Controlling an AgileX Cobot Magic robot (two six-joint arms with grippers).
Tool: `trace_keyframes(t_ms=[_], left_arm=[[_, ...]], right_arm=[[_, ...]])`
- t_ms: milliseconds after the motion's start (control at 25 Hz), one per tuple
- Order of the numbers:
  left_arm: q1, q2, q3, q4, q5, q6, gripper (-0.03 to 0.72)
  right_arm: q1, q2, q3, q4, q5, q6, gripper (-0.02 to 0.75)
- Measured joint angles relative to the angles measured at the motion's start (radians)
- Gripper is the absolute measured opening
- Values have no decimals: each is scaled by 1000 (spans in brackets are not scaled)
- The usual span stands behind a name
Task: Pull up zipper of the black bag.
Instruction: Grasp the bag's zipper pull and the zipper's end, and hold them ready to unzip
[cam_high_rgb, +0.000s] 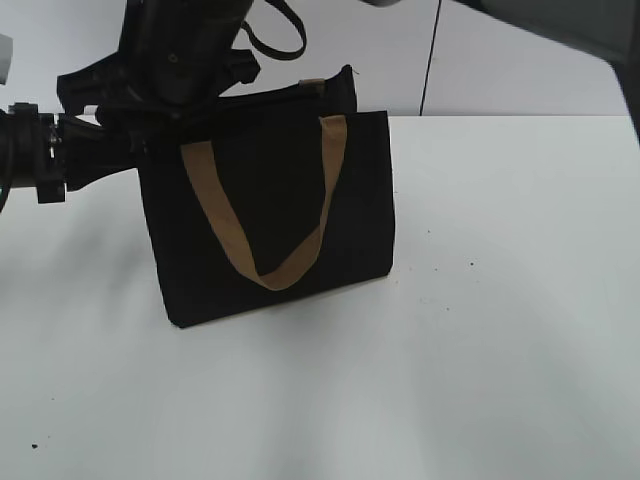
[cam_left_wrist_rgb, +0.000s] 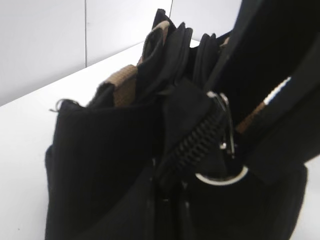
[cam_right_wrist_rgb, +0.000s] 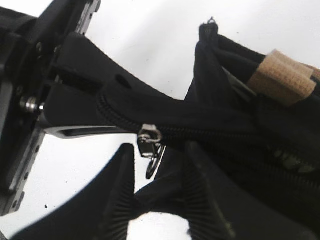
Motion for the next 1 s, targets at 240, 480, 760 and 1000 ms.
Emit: trace_keyframes(t_ms=[240, 480, 760, 1000], left_arm=[[0, 0, 0, -3, 2, 0, 38], [0, 0, 0, -5, 1, 0, 38], [0, 0, 0, -5, -25, 0, 38], [0, 0, 0, 4, -64, 0, 38]], right_arm=[[0, 0, 0, 0, 25, -4, -10], [0, -7, 0, 0, 35, -7, -13], [-5, -58, -1, -1, 36, -12, -13], [-19, -62, -1, 15, 36, -48, -13]])
